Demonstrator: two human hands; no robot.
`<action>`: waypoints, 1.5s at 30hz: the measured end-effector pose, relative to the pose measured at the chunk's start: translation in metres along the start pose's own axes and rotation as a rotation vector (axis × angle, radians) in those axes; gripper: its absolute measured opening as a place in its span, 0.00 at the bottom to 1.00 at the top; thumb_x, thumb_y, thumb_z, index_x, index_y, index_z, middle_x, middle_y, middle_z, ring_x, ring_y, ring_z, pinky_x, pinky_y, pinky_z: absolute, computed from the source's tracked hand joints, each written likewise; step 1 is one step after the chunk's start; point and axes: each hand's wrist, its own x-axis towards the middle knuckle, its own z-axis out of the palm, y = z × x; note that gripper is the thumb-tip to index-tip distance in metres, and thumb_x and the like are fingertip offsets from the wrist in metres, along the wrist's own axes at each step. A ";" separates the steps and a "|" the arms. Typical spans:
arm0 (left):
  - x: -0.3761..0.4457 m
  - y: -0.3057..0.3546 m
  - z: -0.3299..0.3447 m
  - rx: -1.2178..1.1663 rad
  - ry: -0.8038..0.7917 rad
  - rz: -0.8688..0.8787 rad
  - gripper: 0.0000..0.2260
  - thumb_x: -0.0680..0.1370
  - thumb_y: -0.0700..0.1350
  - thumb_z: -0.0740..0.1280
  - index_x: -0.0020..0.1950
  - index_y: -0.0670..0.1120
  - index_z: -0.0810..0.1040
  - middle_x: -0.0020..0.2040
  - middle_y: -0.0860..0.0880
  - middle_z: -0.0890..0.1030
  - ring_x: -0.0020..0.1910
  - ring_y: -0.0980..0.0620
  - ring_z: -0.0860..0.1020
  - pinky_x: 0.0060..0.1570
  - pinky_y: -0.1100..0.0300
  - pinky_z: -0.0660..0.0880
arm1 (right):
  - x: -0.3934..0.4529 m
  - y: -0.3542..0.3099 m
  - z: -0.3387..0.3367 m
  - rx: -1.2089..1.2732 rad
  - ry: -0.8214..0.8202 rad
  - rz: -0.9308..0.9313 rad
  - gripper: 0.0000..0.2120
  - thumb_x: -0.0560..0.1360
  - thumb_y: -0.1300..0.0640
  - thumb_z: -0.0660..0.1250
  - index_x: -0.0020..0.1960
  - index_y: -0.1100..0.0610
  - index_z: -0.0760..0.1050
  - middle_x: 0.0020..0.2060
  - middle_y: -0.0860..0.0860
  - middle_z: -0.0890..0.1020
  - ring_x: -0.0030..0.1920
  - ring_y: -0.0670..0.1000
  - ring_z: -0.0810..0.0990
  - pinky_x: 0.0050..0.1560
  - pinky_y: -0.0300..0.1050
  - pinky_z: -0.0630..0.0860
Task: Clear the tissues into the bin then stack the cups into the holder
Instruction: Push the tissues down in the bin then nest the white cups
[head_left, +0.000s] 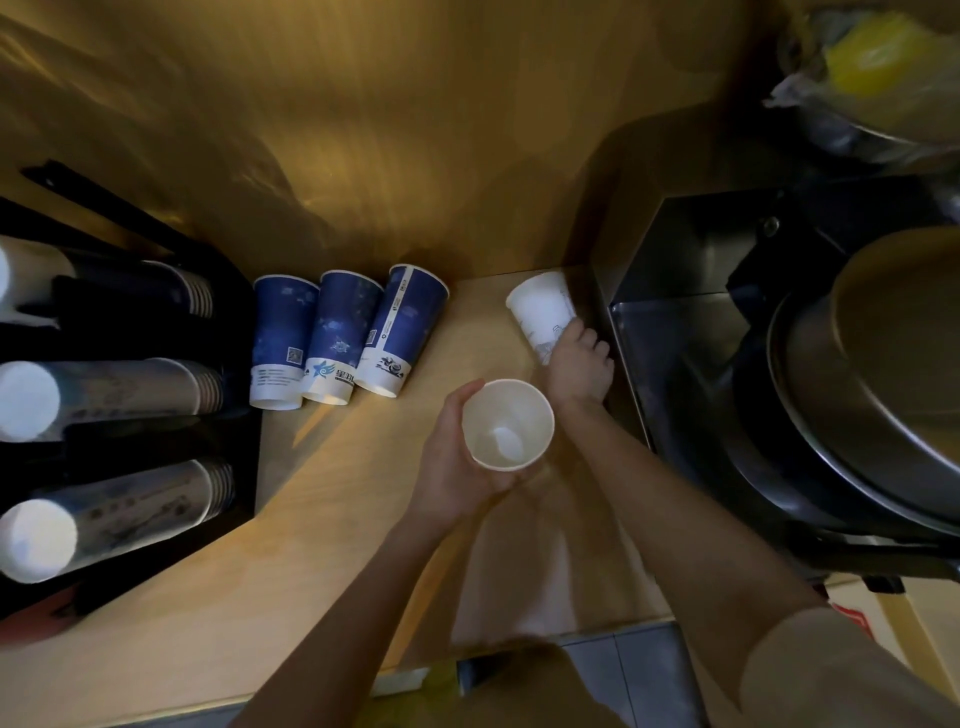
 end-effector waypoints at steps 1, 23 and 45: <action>0.000 -0.001 0.000 -0.002 0.000 0.000 0.42 0.56 0.47 0.80 0.62 0.59 0.59 0.60 0.57 0.70 0.58 0.58 0.71 0.49 0.79 0.67 | -0.001 -0.001 -0.003 0.033 -0.017 0.036 0.27 0.73 0.58 0.66 0.66 0.64 0.58 0.64 0.64 0.68 0.63 0.63 0.69 0.56 0.55 0.71; -0.002 0.007 -0.003 -0.063 -0.023 -0.010 0.44 0.58 0.46 0.80 0.66 0.57 0.59 0.56 0.63 0.70 0.55 0.61 0.71 0.48 0.73 0.70 | -0.113 0.002 -0.073 0.952 -0.173 -0.195 0.47 0.59 0.61 0.78 0.69 0.52 0.54 0.61 0.50 0.70 0.62 0.47 0.69 0.54 0.40 0.71; 0.016 0.019 0.003 0.260 -0.007 0.085 0.41 0.58 0.46 0.79 0.66 0.44 0.65 0.64 0.44 0.71 0.63 0.46 0.69 0.60 0.56 0.68 | -0.105 0.023 -0.072 0.460 -0.160 -0.351 0.39 0.65 0.45 0.73 0.70 0.56 0.61 0.65 0.55 0.70 0.64 0.54 0.70 0.60 0.43 0.67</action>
